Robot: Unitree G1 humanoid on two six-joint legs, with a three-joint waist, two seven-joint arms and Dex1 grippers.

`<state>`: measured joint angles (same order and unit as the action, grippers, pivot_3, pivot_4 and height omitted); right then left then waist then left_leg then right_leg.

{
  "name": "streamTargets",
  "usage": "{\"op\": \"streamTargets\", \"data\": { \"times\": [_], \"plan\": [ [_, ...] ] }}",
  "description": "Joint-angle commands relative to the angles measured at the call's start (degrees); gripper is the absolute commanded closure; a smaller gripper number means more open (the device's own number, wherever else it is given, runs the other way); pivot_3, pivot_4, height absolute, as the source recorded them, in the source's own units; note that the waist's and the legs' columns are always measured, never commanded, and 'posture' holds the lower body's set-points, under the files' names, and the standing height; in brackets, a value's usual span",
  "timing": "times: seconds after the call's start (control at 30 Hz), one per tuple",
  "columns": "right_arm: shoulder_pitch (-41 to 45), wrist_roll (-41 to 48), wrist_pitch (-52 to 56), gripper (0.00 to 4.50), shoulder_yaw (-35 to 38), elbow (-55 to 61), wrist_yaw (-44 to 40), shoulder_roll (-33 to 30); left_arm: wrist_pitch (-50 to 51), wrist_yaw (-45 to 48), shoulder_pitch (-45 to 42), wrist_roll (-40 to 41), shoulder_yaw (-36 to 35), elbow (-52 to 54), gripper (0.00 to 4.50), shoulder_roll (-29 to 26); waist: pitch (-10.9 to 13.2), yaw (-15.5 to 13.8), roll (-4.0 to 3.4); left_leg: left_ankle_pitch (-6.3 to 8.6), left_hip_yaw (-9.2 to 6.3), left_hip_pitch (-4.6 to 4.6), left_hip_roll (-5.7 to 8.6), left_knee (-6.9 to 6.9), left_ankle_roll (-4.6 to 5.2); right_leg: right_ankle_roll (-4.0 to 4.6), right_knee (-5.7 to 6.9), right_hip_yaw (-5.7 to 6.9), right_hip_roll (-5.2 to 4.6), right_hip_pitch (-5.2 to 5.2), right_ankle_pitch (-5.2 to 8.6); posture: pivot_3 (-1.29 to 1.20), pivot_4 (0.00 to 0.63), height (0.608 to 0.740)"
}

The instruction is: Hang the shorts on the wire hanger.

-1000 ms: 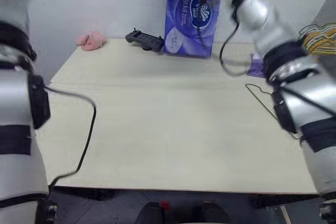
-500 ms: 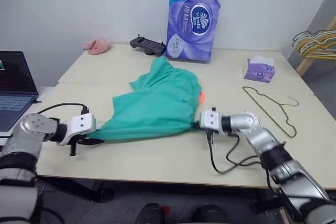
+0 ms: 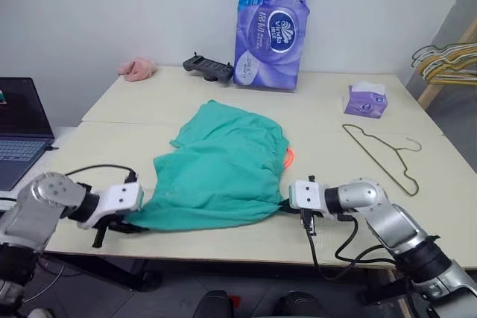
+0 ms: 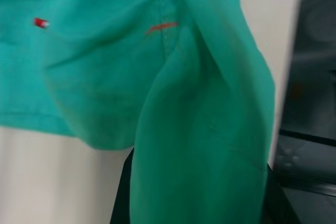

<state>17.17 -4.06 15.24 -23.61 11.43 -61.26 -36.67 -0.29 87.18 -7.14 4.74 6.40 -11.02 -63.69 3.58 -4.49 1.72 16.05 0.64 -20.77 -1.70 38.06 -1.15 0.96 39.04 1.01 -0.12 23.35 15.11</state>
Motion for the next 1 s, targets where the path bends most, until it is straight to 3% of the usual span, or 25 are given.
{"op": "streamTargets", "data": {
  "times": [0.03,0.2,0.67,1.0],
  "plan": [
    [-1.43,1.61,3.92,4.50,1.97,6.19,0.09,-1.28,1.69,2.06,2.55,2.23,-1.78,5.55,3.63,-3.28,0.05,-0.03,-0.01,0.00,-0.02,0.00,-0.03,0.00,0.00,-0.10,0.00,0.02,0.00,0.00,0.08,0.20,0.053,0.740],
    [-4.86,3.75,10.38,4.50,2.72,12.14,-0.03,-3.09,1.02,2.00,6.36,2.59,-1.73,8.78,3.63,-4.50,0.13,0.00,-0.11,0.00,-0.06,0.15,-0.02,0.00,0.00,-0.03,0.05,0.06,0.00,-0.09,0.10,0.19,0.053,0.740],
    [-10.51,8.98,20.26,4.50,1.56,22.82,-3.02,-12.12,-4.12,1.91,1.01,-0.44,1.02,3.02,3.63,-4.03,0.40,0.03,-0.16,0.00,-0.07,0.05,0.01,0.00,0.00,-0.03,-0.05,0.07,0.19,-0.07,0.11,0.18,0.056,0.740],
    [-11.55,11.97,25.70,4.50,2.12,26.43,-0.71,-13.15,-4.80,5.17,3.22,0.24,1.80,3.76,3.63,-5.96,0.64,0.20,-0.16,0.00,-0.07,0.06,-0.03,-0.01,0.00,0.05,-0.05,0.09,0.17,-0.06,0.17,0.17,0.060,0.740]
  ]
}}
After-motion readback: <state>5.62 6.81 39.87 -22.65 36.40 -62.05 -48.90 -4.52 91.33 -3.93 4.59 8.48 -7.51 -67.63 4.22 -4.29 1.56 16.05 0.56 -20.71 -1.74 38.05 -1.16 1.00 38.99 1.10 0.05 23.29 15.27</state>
